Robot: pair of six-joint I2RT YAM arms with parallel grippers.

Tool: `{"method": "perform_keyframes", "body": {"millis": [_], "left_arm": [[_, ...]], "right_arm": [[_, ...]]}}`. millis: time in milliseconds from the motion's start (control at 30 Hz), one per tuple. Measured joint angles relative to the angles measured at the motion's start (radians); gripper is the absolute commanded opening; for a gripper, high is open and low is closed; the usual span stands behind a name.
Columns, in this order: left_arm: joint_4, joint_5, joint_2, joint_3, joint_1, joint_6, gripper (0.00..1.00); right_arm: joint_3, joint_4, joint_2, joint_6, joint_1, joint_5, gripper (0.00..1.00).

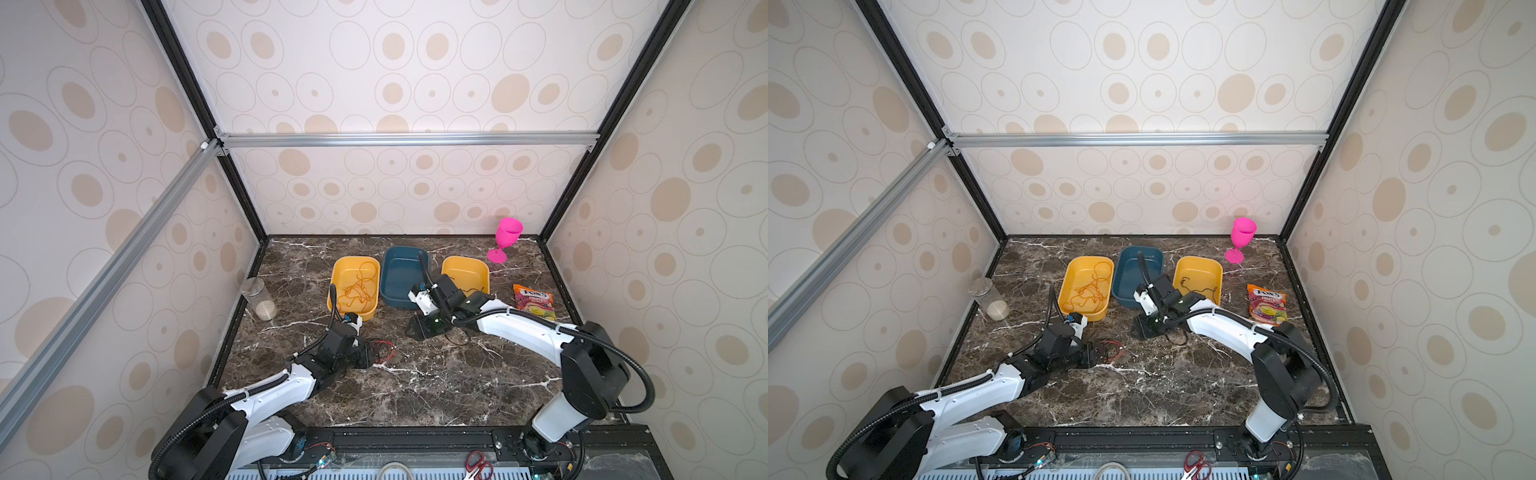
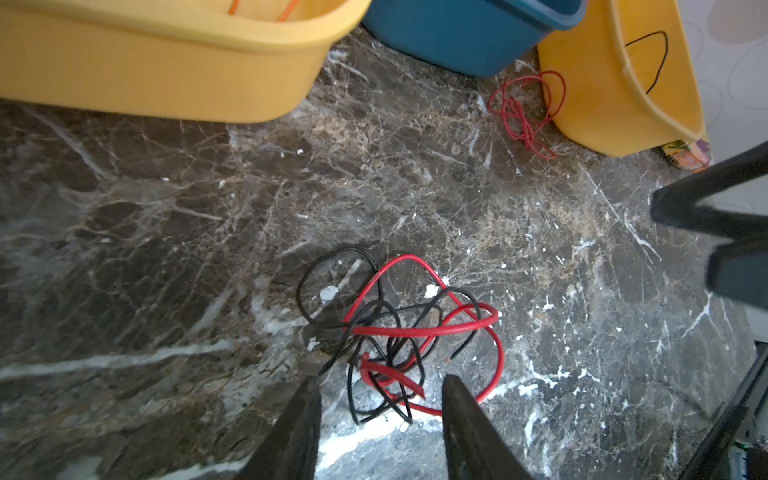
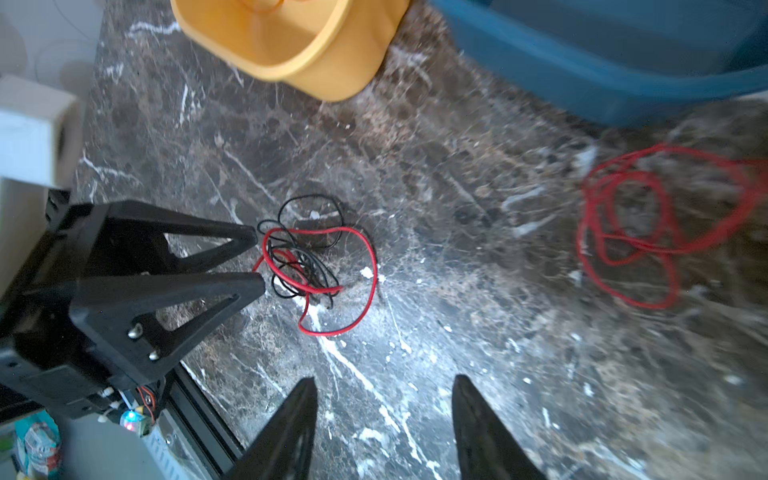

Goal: Untangle the cables
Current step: 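Move the right gripper back to the black-red tangle beside the left gripper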

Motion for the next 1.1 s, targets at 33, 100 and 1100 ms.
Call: {"method": "perform_keyframes", "body": {"millis": [33, 100, 1100], "left_arm": [[0.006, 0.004, 0.008, 0.000, 0.000, 0.001, 0.36], [0.017, 0.013, 0.024, 0.000, 0.000, 0.005, 0.27], [0.068, 0.009, -0.035, -0.011, 0.000, 0.008, 0.00]], "right_arm": [[0.000, 0.014, 0.018, 0.000, 0.016, -0.011, 0.55], [0.000, 0.046, 0.050, 0.001, 0.038, -0.029, 0.55], [-0.010, 0.158, 0.226, 0.026, 0.077, 0.002, 0.00]]}}
